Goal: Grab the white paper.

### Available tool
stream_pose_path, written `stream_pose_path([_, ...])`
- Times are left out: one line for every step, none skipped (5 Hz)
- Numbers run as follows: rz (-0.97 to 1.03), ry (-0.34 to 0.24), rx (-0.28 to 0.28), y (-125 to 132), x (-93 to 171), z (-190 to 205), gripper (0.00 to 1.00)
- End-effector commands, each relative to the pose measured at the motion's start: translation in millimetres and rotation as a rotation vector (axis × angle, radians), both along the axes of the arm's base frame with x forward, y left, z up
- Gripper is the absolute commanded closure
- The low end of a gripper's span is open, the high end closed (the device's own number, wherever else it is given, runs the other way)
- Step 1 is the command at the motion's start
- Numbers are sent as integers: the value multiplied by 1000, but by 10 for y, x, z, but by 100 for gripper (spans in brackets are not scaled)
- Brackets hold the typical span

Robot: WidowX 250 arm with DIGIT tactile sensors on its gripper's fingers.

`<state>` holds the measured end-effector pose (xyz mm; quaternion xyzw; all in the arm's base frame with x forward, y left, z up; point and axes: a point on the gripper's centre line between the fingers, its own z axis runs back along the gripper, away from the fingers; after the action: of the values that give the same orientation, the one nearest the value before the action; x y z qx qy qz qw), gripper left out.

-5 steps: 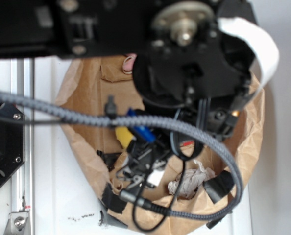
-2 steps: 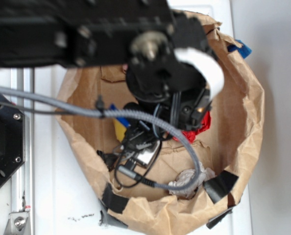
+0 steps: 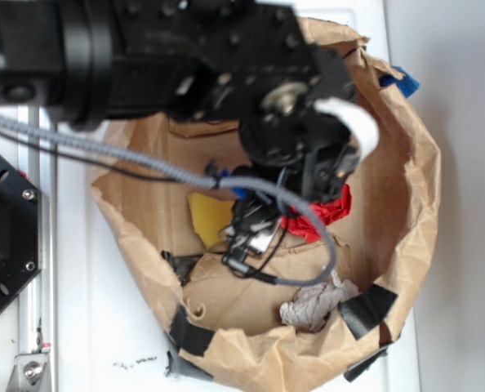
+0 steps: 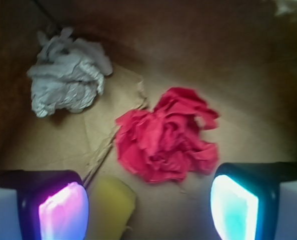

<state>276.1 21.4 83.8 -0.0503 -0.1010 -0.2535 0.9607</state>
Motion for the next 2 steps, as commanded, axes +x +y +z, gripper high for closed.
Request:
stream_pose_path([-103, -120, -60, -461, -72, 70, 0])
stream_pose_path([-65, -192, -48, -582, 29, 3, 0])
